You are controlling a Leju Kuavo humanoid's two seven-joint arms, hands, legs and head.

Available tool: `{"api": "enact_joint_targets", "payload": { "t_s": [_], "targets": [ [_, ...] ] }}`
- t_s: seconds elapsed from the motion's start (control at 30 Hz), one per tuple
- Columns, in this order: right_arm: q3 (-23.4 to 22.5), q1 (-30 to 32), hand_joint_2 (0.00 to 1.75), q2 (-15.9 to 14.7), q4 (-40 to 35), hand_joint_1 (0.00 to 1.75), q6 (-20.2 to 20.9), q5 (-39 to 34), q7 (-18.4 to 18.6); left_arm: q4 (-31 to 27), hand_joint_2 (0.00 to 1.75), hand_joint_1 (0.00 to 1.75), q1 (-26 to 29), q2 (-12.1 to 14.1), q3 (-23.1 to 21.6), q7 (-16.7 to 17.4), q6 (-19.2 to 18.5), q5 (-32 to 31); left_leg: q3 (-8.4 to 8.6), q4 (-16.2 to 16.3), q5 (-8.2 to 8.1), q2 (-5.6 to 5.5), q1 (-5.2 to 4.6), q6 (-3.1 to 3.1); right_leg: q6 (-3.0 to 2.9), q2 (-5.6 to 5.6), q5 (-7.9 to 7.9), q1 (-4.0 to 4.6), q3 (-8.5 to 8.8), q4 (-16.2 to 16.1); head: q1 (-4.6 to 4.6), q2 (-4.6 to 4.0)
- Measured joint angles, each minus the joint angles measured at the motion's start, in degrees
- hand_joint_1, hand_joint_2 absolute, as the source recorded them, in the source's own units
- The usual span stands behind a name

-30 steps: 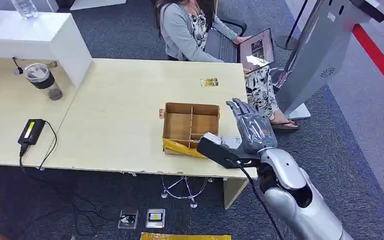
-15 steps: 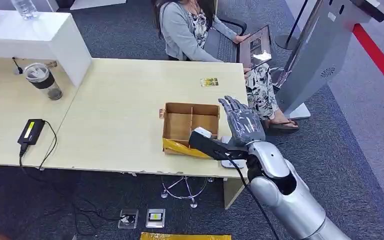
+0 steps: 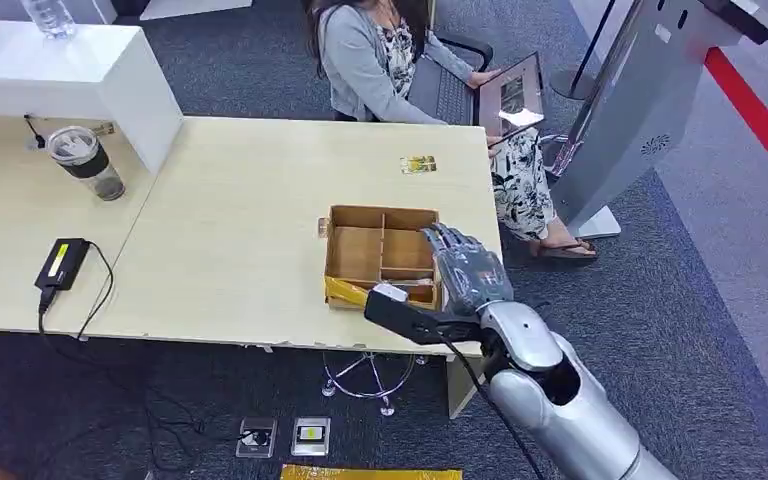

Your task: Pass the card to the sensor for recognition and then transmit it.

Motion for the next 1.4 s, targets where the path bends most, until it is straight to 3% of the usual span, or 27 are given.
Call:
{"api": "enact_joint_targets", "payload": {
  "t_s": [0.23,0.53,0.67,1.4],
  "targets": [
    [0.9,0.8,1.75,0.6,-0.6,0.0,-0.1,0.1,0.0,0.0,0.0,0.0,0.0,0.0,0.0,-0.2,-0.3,-0.2,0.0,0.0,0.0,0.01,0.0,0.0,0.0,0.0,0.0,0.0,0.01,0.0,0.0,0.0],
    [1.8,-0.8,1.75,2.0,3.6,0.0,-6.7,3.8,-0.2,0.0,0.0,0.0,-0.1,0.0,0.0,-0.5,-0.4,-0.3,0.0,0.0,0.0,0.01,0.0,0.0,0.0,0.0,0.0,0.0,0.01,0.0,0.02,0.0],
    [1.6,-1.5,1.75,2.0,5.9,0.0,-7.7,4.0,-0.4,0.0,0.0,0.0,0.0,0.0,0.0,-0.5,-0.4,-0.4,-0.01,0.0,0.0,0.0,0.0,0.0,0.0,-0.02,0.0,0.0,0.01,0.0,0.0,0.0],
    [1.2,-2.6,1.75,1.9,14.0,0.0,-10.8,3.8,-1.4,0.0,0.0,0.0,0.0,0.0,0.0,-0.5,-0.5,-1.0,-0.01,0.0,0.0,0.0,0.0,-0.01,0.0,-0.01,0.0,-0.01,0.0,0.0,0.0,0.0]
  ]
}}
